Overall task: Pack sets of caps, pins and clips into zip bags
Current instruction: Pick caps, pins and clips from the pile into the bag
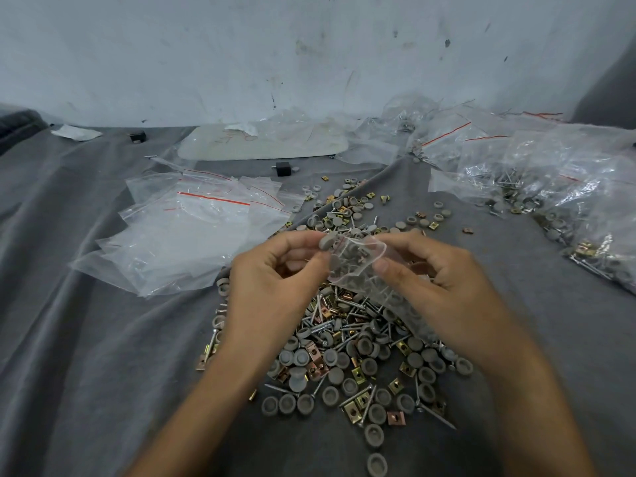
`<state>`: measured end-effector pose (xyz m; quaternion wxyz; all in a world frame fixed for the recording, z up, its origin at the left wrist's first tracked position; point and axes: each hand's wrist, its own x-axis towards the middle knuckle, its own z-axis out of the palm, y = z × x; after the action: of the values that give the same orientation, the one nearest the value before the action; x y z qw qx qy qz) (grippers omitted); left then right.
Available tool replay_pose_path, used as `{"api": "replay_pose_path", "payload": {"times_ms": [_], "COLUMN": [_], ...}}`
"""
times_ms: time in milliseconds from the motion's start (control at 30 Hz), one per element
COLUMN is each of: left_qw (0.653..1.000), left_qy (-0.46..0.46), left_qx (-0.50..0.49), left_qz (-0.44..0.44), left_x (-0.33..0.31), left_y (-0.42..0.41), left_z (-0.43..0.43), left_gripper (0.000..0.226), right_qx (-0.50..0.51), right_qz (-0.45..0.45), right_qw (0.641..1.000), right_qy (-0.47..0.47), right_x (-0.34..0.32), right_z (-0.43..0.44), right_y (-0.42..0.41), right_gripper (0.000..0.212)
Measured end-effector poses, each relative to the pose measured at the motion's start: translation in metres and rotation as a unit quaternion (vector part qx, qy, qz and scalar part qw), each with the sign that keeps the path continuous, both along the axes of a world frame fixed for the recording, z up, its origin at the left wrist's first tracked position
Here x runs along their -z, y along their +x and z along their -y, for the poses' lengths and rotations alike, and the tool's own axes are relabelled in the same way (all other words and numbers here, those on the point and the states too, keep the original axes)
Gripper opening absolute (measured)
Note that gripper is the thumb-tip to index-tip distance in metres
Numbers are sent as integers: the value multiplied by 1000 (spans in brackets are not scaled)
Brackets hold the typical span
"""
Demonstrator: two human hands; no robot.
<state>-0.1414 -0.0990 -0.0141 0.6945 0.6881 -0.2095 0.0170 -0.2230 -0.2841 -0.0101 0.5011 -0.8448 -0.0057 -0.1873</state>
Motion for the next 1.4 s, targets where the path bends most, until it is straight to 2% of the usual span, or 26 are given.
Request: {"api": "replay_pose_path", "payload": {"times_ms": [300, 433, 700, 800, 867, 933, 1000, 1067, 1167, 1400], "left_qw": [999, 999, 991, 991, 988, 969, 933, 904, 875, 811], "left_qy": [3, 21, 85, 91, 132, 228, 331, 392, 449, 539], "left_qx": [-34, -25, -101, -86, -62, -35, -20, 4, 34, 67], "left_qz": [-16, -7, 37, 40, 51, 90, 140, 169, 177, 220], "left_x": [1, 2, 9, 10, 11, 13, 14, 15, 16, 15], "left_y": [5, 5, 13, 12, 12, 12, 10, 8, 7, 10], "left_z": [-4, -5, -8, -9, -11, -11, -11, -10, -10, -17], "left_gripper": [14, 15, 26, 24, 16, 12, 8, 6, 11, 39], "right_qx": [17, 20, 20, 24, 29, 31, 32, 35, 43, 53], "right_qz": [22, 18, 19, 29, 34, 35, 35, 32, 30, 40], "right_qw": [999, 1000, 999, 999, 999, 998, 998, 998, 998, 996], "right_qy": [26, 14, 23, 26, 29, 30, 31, 32, 36, 51], "right_x": [1, 1, -1, -2, -2, -3, -3, -3, -4, -6], "right_z": [1, 1, -1, -1, -1, -2, -2, -2, -1, -1], "right_y": [0, 0, -2, -3, -3, -2, -3, -3, -3, -3], "right_gripper": [24, 24, 25, 23, 23, 23, 23, 23, 23, 22]}}
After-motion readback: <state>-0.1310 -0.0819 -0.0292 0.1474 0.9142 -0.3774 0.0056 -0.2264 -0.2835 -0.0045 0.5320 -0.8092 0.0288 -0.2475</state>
